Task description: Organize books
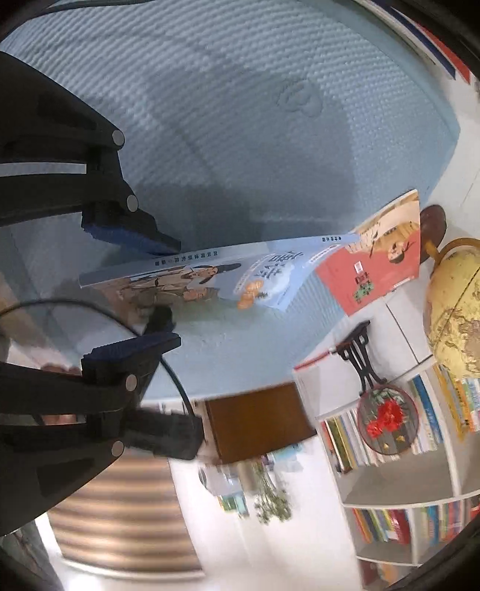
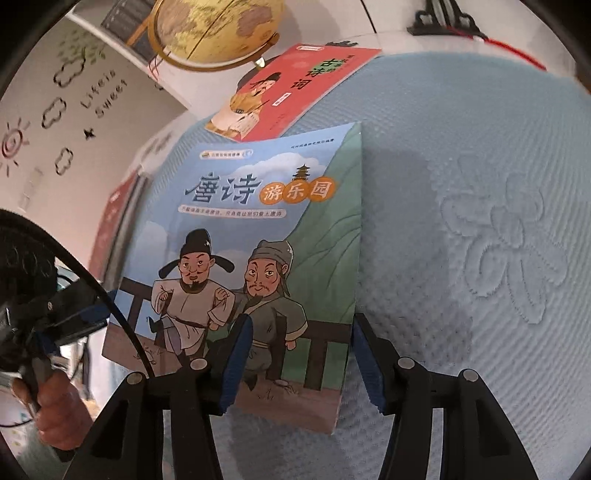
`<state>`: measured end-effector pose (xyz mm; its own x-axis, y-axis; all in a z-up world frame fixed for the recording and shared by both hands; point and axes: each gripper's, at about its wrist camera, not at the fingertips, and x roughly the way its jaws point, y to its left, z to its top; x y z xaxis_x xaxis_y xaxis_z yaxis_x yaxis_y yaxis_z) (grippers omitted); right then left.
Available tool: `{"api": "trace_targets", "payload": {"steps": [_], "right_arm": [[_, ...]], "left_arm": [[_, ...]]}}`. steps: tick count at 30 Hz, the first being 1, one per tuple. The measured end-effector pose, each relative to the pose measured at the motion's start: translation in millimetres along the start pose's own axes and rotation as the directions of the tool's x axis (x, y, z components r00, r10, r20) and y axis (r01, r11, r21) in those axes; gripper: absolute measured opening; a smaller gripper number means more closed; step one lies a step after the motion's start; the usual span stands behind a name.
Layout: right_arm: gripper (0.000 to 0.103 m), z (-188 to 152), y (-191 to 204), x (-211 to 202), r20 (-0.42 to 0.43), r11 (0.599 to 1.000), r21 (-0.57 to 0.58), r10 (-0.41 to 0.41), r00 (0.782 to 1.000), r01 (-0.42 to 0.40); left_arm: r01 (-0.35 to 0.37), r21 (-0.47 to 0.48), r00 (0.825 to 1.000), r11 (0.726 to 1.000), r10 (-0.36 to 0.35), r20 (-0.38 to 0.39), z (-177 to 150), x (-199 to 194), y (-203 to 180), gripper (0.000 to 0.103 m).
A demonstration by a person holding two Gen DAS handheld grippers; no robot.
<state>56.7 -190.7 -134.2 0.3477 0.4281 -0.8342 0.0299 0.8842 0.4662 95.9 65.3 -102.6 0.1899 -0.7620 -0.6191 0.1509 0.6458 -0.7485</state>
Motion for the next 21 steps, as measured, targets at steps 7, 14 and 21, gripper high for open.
{"api": "trace_targets", "payload": {"steps": [7,14,21], "right_arm": [[0.057,-5.8,1.4,-2.4,0.044,1.0,0.024,0.008,0.999,-0.009],[0.064,-3.7,6.3,-3.5,0.027,0.999,0.052,0.006,1.0,-0.007],[0.085,-23.3,-47.2,-21.1,0.043,0.894,0.335,0.302,0.952,-0.299]], "left_arm": [[-0.087,-0.026,0.995,0.996,0.086,-0.045,-7.5,23.6,17.6,0.015],[-0.078,-0.037,0.994,0.996,0.075,-0.083,-12.9,34.9,5.6,0.01],[0.202,-0.235,0.974,0.951,-0.22,-0.054,5.0,26.9,6.4,0.01]]}}
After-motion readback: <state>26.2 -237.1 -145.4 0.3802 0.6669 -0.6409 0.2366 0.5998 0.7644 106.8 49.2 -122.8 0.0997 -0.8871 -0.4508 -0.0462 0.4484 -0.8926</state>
